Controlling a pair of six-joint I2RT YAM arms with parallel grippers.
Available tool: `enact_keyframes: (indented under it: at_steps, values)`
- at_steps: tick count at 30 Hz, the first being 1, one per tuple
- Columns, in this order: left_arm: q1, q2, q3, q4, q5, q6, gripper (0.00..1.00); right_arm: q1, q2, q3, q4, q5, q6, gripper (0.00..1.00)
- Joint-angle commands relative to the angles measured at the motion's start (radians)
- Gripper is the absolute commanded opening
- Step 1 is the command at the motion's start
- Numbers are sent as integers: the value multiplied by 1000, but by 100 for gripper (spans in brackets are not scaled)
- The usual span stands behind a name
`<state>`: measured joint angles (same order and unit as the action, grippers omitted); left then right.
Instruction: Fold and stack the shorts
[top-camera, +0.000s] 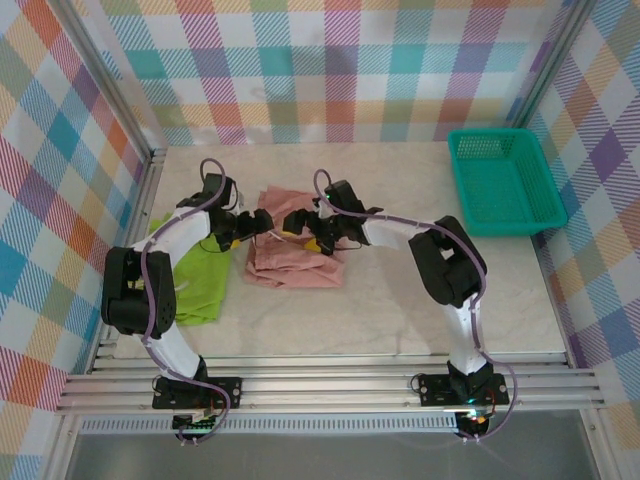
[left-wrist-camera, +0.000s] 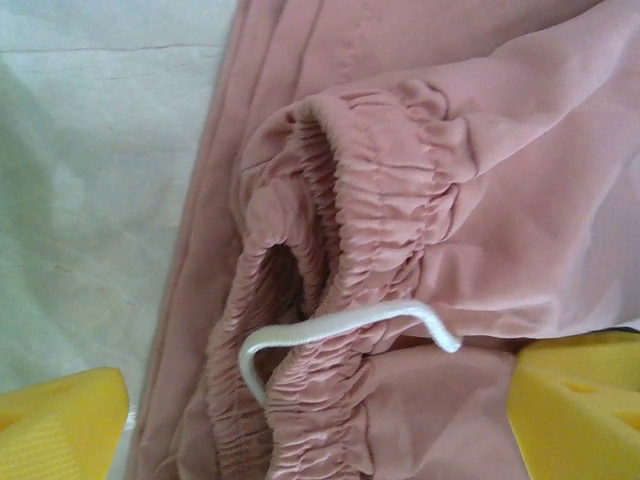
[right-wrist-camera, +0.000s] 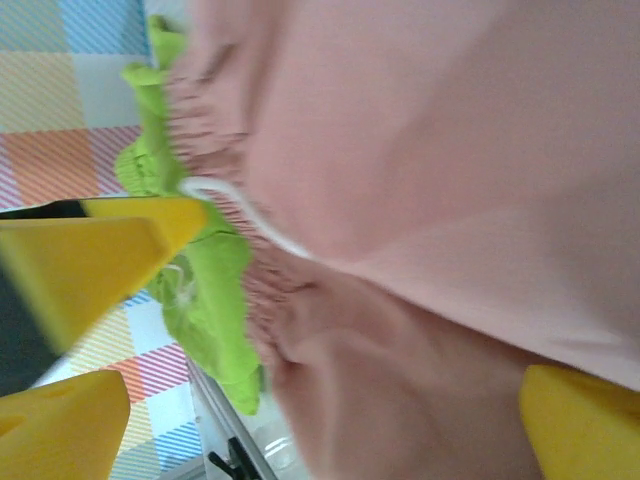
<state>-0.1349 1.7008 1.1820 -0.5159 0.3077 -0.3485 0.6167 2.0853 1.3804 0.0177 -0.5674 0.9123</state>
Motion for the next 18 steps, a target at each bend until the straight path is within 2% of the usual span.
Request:
enact_keyframes:
  at_steps: [1,8,12,18]
  values:
    - [5,16,-16,30,73,-16,96,-51,-9,-73,-27,24,-11,100]
    - [-67,17,-72,78,91,-48,96,-130,-60,-192,-85,38,-99,100]
    - [-87,48,-123,176,148,-100,96,-136,-62,-202,-84,35,-108,99]
    - [-104,108,-123,229,174,-125,96,-138,-61,-202,-76,32,-111,99]
